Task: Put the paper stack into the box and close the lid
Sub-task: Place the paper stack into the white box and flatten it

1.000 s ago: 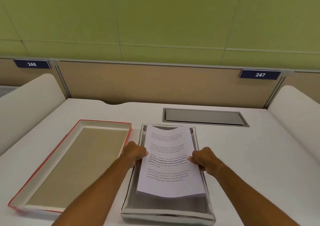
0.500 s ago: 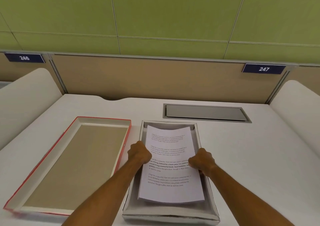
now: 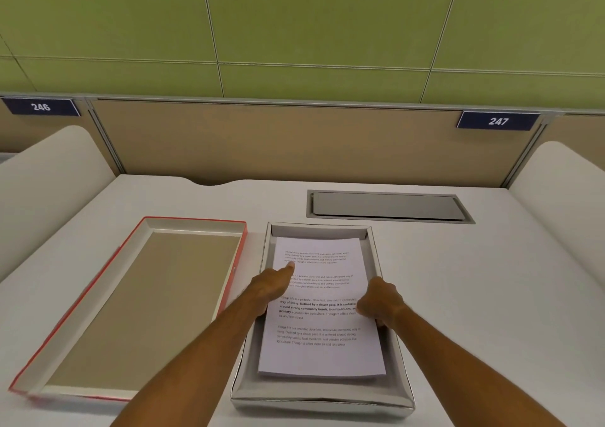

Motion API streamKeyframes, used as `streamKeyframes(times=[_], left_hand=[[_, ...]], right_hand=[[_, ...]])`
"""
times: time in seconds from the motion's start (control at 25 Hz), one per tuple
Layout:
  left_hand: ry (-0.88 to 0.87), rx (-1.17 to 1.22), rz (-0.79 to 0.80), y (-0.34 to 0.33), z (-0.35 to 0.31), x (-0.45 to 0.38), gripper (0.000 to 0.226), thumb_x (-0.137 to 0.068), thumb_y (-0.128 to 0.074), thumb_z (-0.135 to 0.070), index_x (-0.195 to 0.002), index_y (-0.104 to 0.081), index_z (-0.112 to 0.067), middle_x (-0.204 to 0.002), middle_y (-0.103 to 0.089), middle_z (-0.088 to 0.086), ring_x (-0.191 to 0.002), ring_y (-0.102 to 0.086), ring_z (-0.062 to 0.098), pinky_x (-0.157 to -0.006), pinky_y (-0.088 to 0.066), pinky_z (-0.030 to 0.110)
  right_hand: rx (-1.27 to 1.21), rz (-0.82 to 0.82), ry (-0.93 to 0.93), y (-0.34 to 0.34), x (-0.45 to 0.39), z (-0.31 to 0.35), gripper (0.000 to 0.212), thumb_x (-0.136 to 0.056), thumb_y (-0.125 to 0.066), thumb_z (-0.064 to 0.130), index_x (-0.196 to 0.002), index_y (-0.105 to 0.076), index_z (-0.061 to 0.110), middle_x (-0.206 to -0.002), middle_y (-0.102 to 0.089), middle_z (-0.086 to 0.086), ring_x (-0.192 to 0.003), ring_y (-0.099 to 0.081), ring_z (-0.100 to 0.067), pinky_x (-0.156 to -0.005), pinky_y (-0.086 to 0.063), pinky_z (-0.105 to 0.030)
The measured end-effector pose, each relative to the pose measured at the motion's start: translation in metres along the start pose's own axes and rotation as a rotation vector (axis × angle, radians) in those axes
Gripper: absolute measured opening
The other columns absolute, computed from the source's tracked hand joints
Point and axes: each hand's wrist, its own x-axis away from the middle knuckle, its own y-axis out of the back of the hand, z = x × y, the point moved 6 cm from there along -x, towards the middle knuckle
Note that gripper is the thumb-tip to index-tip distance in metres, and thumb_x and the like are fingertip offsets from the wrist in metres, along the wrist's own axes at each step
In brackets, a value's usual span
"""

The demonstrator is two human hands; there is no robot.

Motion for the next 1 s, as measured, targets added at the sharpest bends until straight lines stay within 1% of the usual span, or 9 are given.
streamKeyframes(times=[0.08,0.2,0.24,0.32,0.4,0.52,0.6,0.76,1.0], left_hand=[[0.000,0.027,0.014,0.001,-0.002,0.005,0.074,-0.091,-0.029,-0.067,-0.139,-0.046,-0.013,-0.130,-0.060,0.012,-0.114,-0.057,0.033,-0.090,-0.043,0.044],[0.000,0.123,0.037,0.000,-0.002,0.014,0.074,-0.093,-0.026,-0.066,-0.143,-0.041,-0.014,-0.142,-0.052,0.016,-0.130,-0.046,0.039,-0.104,-0.036,0.051],[-0.002,0.165,0.050,0.000,-0.003,0.017,0.074,-0.093,-0.025,-0.066,-0.144,-0.040,-0.015,-0.144,-0.051,0.016,-0.133,-0.044,0.039,-0.107,-0.033,0.053],[0.008,0.203,0.063,0.000,-0.001,0.021,0.075,-0.093,-0.022,-0.067,-0.147,-0.036,-0.016,-0.148,-0.046,0.017,-0.138,-0.038,0.041,-0.112,-0.027,0.054],[0.026,0.197,0.060,0.002,0.004,0.019,0.081,-0.091,-0.018,-0.070,-0.148,-0.034,-0.016,-0.152,-0.039,0.019,-0.142,-0.032,0.041,-0.115,-0.022,0.054],[0.057,0.190,0.072,0.002,0.011,0.015,0.094,-0.084,-0.015,-0.077,-0.147,-0.038,-0.012,-0.152,-0.038,0.022,-0.142,-0.031,0.041,-0.118,-0.024,0.055],[0.071,0.215,0.081,0.001,0.012,0.015,0.098,-0.083,-0.014,-0.078,-0.146,-0.036,-0.006,-0.150,-0.042,0.024,-0.140,-0.036,0.042,-0.117,-0.026,0.055],[0.071,0.263,0.112,0.003,0.007,0.022,0.101,-0.084,-0.009,-0.076,-0.145,-0.037,-0.001,-0.146,-0.045,0.027,-0.136,-0.040,0.044,-0.116,-0.028,0.053],[0.117,0.312,0.119,0.008,0.013,0.018,0.113,-0.079,-0.008,-0.083,-0.145,-0.034,0.005,-0.141,-0.049,0.029,-0.131,-0.046,0.044,-0.110,-0.034,0.050]], right_hand=[[-0.048,0.041,-0.004,-0.002,0.001,0.000,0.020,-0.088,-0.063,0.018,-0.100,-0.049,0.010,-0.105,-0.063,-0.006,-0.091,-0.063,-0.026,-0.084,-0.059,-0.036],[-0.330,0.130,-0.043,-0.002,0.007,-0.002,0.034,-0.091,-0.062,0.035,-0.108,-0.052,0.007,-0.110,-0.061,-0.008,-0.103,-0.061,-0.033,-0.089,-0.054,-0.045],[-0.420,0.160,-0.068,-0.001,0.009,-0.004,0.044,-0.093,-0.058,0.043,-0.115,-0.052,0.005,-0.105,-0.058,-0.008,-0.100,-0.059,-0.033,-0.087,-0.051,-0.046],[-0.500,0.232,-0.115,-0.003,0.011,-0.009,0.067,-0.093,-0.045,0.057,-0.132,-0.047,0.003,-0.087,-0.051,-0.003,-0.075,-0.051,-0.024,-0.075,-0.045,-0.041],[-0.544,0.300,-0.135,-0.007,0.012,-0.011,0.075,-0.093,-0.033,0.065,-0.140,-0.041,0.009,-0.082,-0.047,-0.001,-0.069,-0.044,-0.019,-0.077,-0.041,-0.043],[-0.571,0.330,-0.175,-0.009,0.009,-0.017,0.085,-0.087,-0.025,0.075,-0.136,-0.043,0.009,-0.112,-0.057,-0.017,-0.104,-0.057,-0.037,-0.102,-0.043,-0.050],[-0.581,0.334,-0.214,-0.007,0.009,-0.021,0.090,-0.085,-0.023,0.078,-0.127,-0.048,0.002,-0.132,-0.055,-0.028,-0.124,-0.053,-0.044,-0.106,-0.042,-0.049],[-0.614,0.355,-0.258,-0.003,0.011,-0.021,0.103,-0.084,-0.018,0.079,-0.141,-0.037,-0.004,-0.142,-0.048,-0.030,-0.128,-0.050,-0.045,-0.107,-0.041,-0.050],[-0.617,0.357,-0.252,-0.005,0.011,-0.019,0.099,-0.085,-0.018,0.078,-0.143,-0.036,-0.001,-0.140,-0.049,-0.029,-0.130,-0.048,-0.046,-0.109,-0.038,-0.052]])
